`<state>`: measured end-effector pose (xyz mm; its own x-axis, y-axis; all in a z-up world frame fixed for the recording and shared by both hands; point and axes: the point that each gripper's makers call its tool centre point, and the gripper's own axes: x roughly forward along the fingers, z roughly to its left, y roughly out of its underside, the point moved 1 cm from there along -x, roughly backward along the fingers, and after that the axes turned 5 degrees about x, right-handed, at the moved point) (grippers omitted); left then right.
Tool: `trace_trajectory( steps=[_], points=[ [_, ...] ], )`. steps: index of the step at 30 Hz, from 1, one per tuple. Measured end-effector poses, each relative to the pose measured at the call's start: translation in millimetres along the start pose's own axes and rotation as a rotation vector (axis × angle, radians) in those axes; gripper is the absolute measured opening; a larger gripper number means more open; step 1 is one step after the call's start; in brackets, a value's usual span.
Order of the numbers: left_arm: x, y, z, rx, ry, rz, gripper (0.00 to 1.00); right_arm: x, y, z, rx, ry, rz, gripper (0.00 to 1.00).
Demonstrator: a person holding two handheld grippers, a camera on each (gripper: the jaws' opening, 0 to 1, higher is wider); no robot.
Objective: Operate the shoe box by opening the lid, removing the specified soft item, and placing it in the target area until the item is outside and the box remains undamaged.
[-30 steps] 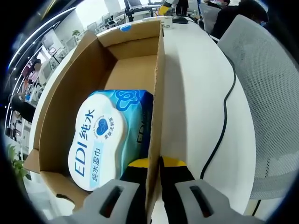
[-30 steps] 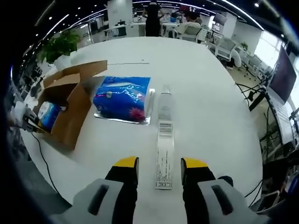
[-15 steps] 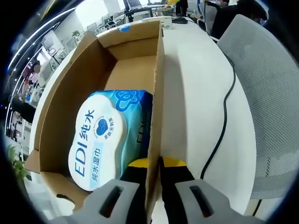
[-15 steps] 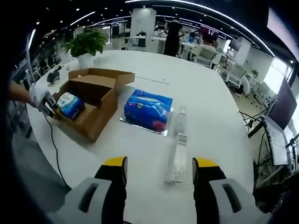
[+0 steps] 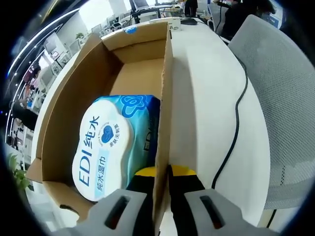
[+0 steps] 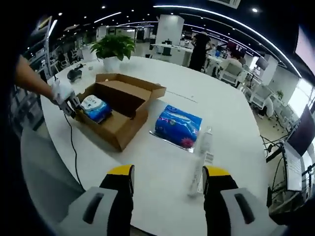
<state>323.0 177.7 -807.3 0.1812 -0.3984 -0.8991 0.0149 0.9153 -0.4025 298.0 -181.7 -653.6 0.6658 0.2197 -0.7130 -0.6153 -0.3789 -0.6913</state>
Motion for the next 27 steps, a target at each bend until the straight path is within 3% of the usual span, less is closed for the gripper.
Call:
trace_trajectory(
  steps=[3, 7, 11, 15, 20, 25, 27],
  points=[
    [0, 0.0, 0.0, 0.003, -0.002, -0.001, 0.04, -3, -0.5, 9, -0.061, 0.001, 0.016, 0.54],
    [-1, -0.1, 0.1, 0.005, -0.005, -0.002, 0.04, -12, -5.9, 31, -0.026, -0.064, -0.004, 0.52],
    [0, 0.2, 0.3, 0.017, -0.007, -0.008, 0.04, -18, -8.7, 43, -0.093, -0.064, -0.015, 0.55],
    [0, -0.4, 0.3, 0.018, -0.002, -0.008, 0.04, -18, -9.2, 42, -0.181, -0.03, 0.006, 0.54],
    [0, -0.3, 0.3, 0.016, -0.003, -0.007, 0.04, -15, -27.4, 43, -0.123, -0.005, -0.048, 0.66],
    [0, -0.2, 0.5, 0.015, -0.003, -0.007, 0.04, -11, -45.0, 56, -0.136, -0.034, -0.084, 0.63],
    [0, -0.4, 0.4, 0.017, -0.003, -0.007, 0.04, -10, -49.2, 60, -0.149, -0.048, -0.084, 0.56]
  ],
)
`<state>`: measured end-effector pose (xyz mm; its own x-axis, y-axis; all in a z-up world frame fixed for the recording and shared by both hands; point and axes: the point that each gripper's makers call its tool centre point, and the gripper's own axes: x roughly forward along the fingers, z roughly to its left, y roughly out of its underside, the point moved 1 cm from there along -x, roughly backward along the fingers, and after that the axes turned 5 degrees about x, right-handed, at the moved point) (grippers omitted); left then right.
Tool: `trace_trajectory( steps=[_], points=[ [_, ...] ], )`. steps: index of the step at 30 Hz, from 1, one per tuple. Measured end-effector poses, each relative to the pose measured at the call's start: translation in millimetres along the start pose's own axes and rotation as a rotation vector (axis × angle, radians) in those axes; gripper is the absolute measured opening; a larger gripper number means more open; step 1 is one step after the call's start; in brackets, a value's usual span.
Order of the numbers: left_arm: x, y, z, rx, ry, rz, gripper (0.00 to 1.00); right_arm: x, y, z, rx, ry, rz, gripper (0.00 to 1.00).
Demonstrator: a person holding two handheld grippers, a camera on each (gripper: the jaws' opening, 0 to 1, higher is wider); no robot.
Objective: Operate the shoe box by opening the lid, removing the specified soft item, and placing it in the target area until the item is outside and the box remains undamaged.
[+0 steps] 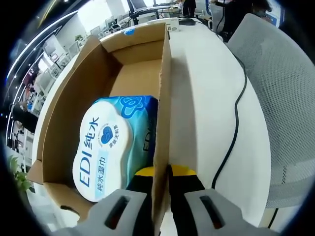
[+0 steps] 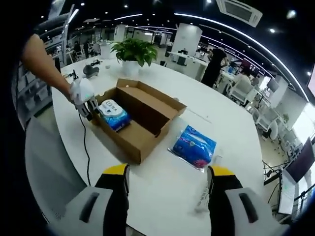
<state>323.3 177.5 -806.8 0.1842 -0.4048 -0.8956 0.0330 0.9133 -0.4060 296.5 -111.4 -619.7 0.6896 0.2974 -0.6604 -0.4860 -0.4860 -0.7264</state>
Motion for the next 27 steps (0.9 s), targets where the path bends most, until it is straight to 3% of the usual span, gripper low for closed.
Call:
trace_trajectory(
  steps=[3, 8, 15, 21, 27],
  points=[
    [0, 0.3, 0.0, 0.001, 0.0, 0.0, 0.04, 0, 8.9, -3, -0.085, 0.022, 0.062, 0.43],
    [0, 0.3, 0.0, 0.0, -0.001, 0.001, 0.04, 0, 13.1, 0, -0.048, 0.005, 0.066, 0.42],
    [0, 0.1, 0.1, -0.001, 0.002, 0.002, 0.04, 12, -23.6, 18, 0.105, -0.078, -0.043, 0.43],
    [0, -0.2, -0.8, -0.001, -0.002, 0.001, 0.04, 23, -49.0, 32, 0.047, -0.093, -0.063, 0.43],
    [0, -0.3, -1.6, 0.0, -0.002, 0.0, 0.04, 39, -56.4, 52, -0.025, -0.163, -0.033, 0.43]
  ],
)
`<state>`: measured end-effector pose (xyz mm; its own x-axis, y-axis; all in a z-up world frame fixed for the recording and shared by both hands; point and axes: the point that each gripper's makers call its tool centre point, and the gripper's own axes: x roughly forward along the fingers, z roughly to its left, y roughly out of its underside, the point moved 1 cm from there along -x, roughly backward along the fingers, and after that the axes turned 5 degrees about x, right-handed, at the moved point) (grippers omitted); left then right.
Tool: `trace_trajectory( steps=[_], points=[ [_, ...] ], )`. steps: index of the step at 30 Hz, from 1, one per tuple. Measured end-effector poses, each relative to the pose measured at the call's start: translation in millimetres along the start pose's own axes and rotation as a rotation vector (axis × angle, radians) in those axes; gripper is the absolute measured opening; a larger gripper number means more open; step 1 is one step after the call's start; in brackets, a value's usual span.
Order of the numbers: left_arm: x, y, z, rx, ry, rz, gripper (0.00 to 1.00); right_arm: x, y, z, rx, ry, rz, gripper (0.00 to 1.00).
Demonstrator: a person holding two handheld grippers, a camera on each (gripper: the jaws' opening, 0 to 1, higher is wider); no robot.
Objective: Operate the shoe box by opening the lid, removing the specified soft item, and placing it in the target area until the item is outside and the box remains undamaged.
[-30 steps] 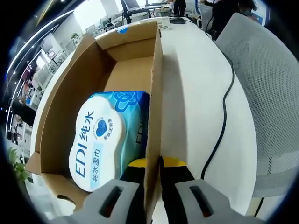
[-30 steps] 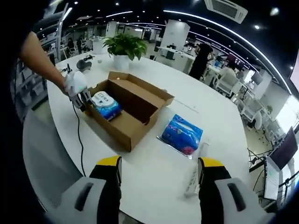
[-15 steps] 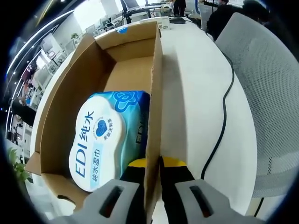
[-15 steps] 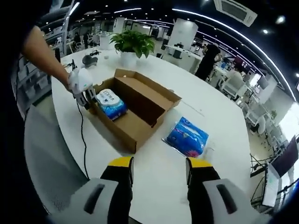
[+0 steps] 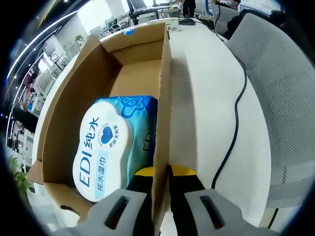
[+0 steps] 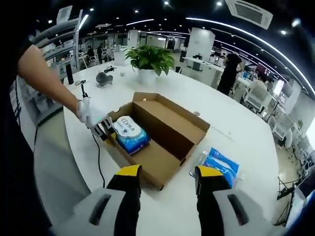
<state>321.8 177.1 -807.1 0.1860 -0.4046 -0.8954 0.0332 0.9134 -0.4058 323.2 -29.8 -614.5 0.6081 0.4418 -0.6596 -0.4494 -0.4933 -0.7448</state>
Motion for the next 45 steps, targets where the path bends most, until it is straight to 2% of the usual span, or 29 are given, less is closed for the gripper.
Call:
trace_trajectory(
  steps=[2, 5, 7, 9, 13, 16, 18, 22, 27, 32, 35, 41, 45],
  points=[
    [0, 0.0, -0.1, -0.001, 0.001, 0.0, 0.04, 8, -3.6, 11, -0.051, -0.062, 0.027, 0.48],
    [0, -0.2, 0.1, 0.002, 0.002, -0.001, 0.04, 13, -3.7, 22, -0.133, -0.135, 0.078, 0.5],
    [0, -0.1, 0.2, 0.002, 0.002, 0.0, 0.04, 19, -4.9, 23, -0.184, -0.142, 0.111, 0.49],
    [0, -0.1, -0.1, 0.002, 0.002, 0.0, 0.04, 24, -9.2, 24, -0.204, -0.136, 0.102, 0.49],
    [0, -0.5, -0.2, 0.004, 0.0, -0.002, 0.04, 40, -9.8, 35, -0.139, -0.177, 0.101, 0.49],
    [0, -0.6, -0.4, -0.002, 0.003, 0.0, 0.04, 53, -10.7, 40, -0.123, -0.197, 0.103, 0.49],
    [0, -0.8, -0.6, -0.003, 0.002, 0.001, 0.04, 56, -11.1, 42, -0.11, -0.215, 0.122, 0.48],
    [0, -0.9, -0.7, -0.003, 0.002, 0.001, 0.04, 58, -22.9, 44, -0.099, -0.24, 0.095, 0.48],
    [0, -0.8, -1.0, -0.001, 0.005, -0.001, 0.04, 66, -24.9, 42, -0.132, -0.244, 0.109, 0.48],
    [1, -0.1, -0.6, -0.008, 0.007, 0.001, 0.04, 77, -16.9, 47, -0.076, -0.227, 0.112, 0.46],
    [0, -0.3, -1.1, -0.008, 0.006, 0.001, 0.04, 83, -15.2, 55, -0.11, -0.255, 0.123, 0.46],
    [0, -0.3, -0.9, -0.011, 0.007, 0.002, 0.04, 89, -24.9, 49, -0.176, -0.284, 0.14, 0.47],
    [0, -0.5, -1.1, -0.013, 0.01, 0.003, 0.04, 94, -21.5, 45, -0.203, -0.307, 0.165, 0.48]
  ],
)
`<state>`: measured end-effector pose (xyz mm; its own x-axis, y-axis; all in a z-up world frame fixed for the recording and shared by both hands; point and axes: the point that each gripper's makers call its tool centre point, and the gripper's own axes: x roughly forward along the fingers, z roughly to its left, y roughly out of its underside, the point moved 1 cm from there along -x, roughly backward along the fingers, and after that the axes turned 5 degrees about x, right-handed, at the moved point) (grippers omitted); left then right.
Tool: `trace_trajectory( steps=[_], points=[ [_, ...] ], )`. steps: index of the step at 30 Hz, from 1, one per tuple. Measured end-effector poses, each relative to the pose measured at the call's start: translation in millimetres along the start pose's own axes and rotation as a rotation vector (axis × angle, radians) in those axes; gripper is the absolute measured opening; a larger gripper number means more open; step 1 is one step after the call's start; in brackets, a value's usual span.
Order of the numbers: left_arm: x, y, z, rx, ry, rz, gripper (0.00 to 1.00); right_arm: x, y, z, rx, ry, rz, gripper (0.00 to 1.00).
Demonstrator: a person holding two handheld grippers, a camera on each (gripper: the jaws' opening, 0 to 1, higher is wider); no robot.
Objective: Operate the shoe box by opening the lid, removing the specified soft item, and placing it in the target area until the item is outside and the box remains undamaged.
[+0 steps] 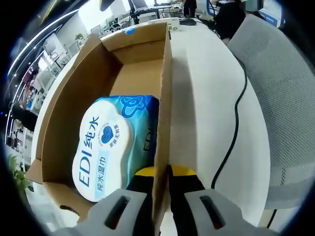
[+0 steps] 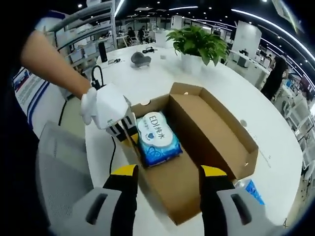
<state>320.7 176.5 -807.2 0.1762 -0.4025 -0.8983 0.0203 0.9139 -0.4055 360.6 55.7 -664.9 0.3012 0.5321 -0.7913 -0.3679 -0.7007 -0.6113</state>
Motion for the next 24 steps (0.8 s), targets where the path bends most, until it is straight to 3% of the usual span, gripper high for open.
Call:
trace_trajectory(
  steps=[7, 10, 16, 24],
  points=[
    [0, -0.1, 0.3, -0.001, -0.003, 0.0, 0.04, 8, 1.5, 1, -0.029, -0.031, -0.005, 0.47],
    [0, -0.3, 1.0, -0.006, -0.001, 0.001, 0.04, 10, -2.4, 0, -0.072, -0.039, -0.018, 0.4],
    [0, -0.7, 1.5, -0.007, 0.0, 0.0, 0.04, 15, -15.1, -7, -0.081, -0.066, -0.033, 0.43],
    [0, -1.3, 1.2, -0.002, 0.002, -0.002, 0.04, 43, -5.5, -5, -0.015, -0.155, 0.033, 0.51]
  ],
)
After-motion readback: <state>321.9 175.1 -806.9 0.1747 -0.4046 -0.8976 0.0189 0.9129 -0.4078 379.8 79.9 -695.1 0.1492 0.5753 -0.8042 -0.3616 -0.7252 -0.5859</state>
